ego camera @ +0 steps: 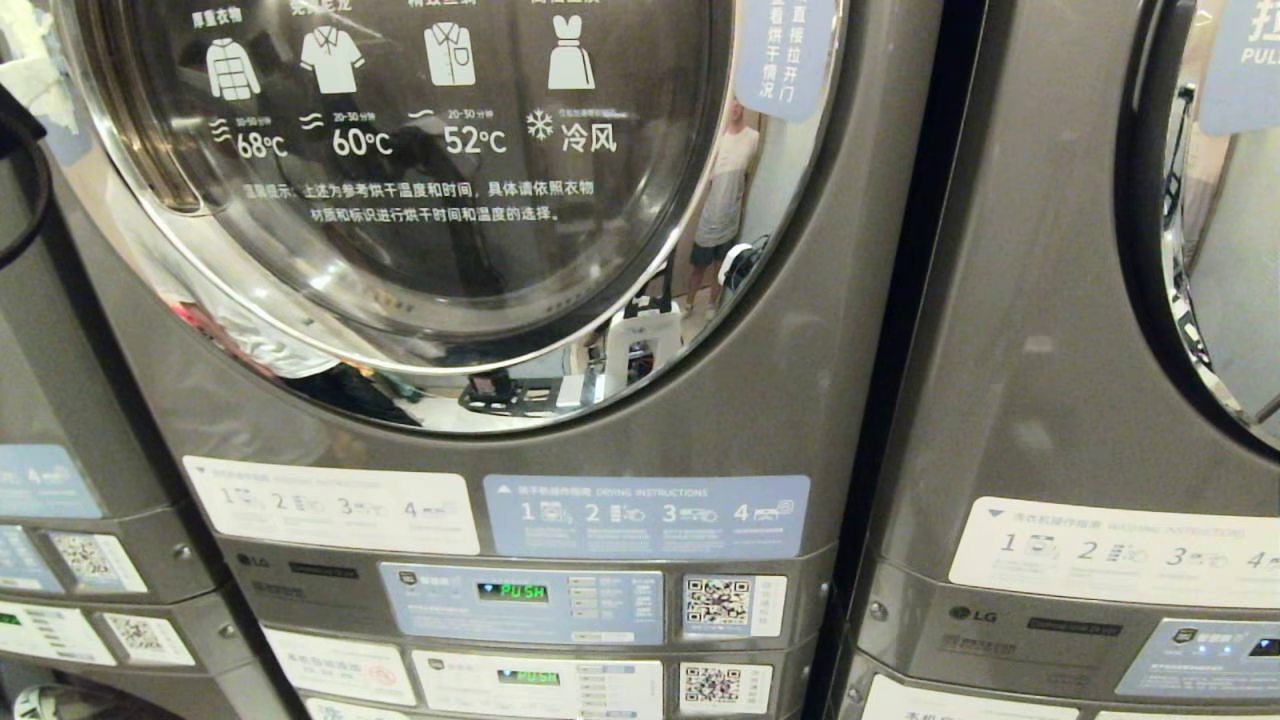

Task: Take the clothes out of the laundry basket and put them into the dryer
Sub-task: Close the dryer

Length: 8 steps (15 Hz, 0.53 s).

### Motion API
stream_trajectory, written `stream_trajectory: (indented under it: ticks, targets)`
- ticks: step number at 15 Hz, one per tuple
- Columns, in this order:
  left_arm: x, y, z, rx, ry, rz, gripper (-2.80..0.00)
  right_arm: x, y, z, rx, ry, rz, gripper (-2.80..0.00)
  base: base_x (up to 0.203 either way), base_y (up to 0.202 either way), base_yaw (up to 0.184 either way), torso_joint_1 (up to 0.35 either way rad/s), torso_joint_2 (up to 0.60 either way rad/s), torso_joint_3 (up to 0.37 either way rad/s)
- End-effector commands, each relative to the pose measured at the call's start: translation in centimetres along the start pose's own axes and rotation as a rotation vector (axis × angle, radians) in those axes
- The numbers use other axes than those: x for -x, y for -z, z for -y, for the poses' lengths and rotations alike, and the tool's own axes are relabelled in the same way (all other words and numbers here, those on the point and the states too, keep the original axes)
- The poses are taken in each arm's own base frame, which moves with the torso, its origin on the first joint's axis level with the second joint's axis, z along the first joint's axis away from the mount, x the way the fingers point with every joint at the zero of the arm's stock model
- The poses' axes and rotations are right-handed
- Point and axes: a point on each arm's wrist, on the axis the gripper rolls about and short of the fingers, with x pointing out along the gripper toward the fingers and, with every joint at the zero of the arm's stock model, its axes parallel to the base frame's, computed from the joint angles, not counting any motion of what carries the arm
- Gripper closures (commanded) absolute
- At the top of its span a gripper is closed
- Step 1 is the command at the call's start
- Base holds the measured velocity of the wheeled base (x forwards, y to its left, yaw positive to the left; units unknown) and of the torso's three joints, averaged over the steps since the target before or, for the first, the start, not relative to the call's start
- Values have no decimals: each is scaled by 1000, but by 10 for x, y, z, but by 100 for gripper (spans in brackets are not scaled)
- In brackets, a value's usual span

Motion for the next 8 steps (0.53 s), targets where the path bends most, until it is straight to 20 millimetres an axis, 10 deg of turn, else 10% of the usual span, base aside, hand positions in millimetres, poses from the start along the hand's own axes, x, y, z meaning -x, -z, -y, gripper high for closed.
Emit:
stream_trajectory:
  ticks: [1,8]
  targets:
    - [-6,9,-4,8,-11,-25,0,0,0,0,0,0,0,0,0,0,0,0,0,0]
    - [80,-69,34,-69,39,201,0,0,0,0,0,-1,2,0,0,0,0,1,6,1]
